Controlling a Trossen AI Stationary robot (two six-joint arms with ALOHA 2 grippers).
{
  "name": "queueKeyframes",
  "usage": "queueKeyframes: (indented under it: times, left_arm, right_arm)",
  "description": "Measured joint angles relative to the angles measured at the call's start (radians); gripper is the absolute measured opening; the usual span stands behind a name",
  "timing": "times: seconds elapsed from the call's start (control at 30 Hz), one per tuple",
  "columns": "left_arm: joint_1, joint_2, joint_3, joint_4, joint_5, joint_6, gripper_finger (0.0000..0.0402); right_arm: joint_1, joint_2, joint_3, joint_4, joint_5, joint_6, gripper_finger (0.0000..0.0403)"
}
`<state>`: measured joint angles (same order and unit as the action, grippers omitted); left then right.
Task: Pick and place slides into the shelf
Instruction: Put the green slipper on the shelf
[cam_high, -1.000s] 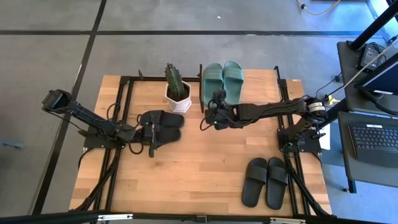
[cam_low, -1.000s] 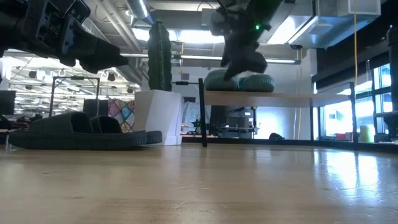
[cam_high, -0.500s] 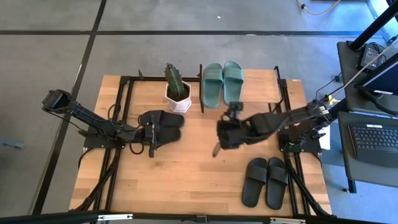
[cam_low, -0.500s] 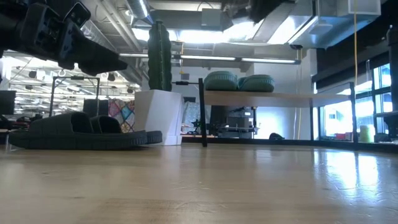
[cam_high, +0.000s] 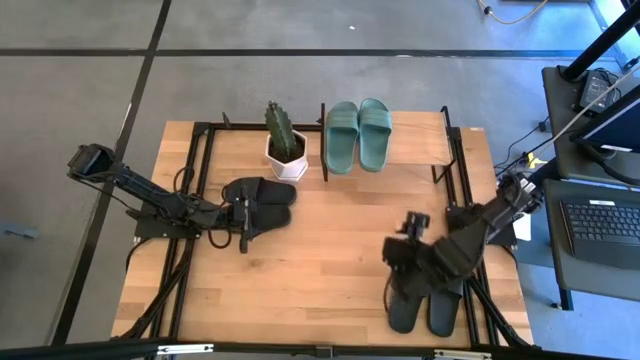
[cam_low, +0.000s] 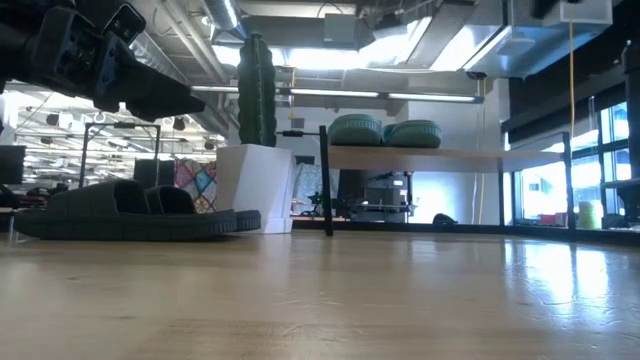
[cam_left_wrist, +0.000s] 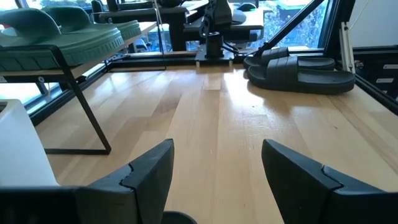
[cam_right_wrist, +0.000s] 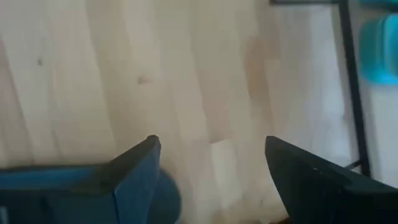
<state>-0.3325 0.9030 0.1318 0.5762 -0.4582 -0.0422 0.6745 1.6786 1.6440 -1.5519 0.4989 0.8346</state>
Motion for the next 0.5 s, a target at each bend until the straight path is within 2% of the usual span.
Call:
queueKeyframes:
  times: [0.27,0.4,0.5]
  left_arm:
    - [0.059,0.004,0.046,0.047,0.023,0.018,0.0235]
    - [0.127,0.083,0.118,0.032,0.130,-0.007,0.0235]
    - [0.176,0.195,0.205,0.038,0.180,-0.007,0.0235]
  right_arm:
    - [0.097,0.000,-0.155,-0.004,0.033,0.180,0.0289]
    - [0.111,0.000,-0.238,-0.008,0.042,0.218,0.0289]
    - [0.115,-0.001,-0.279,-0.007,0.043,0.232,0.0289]
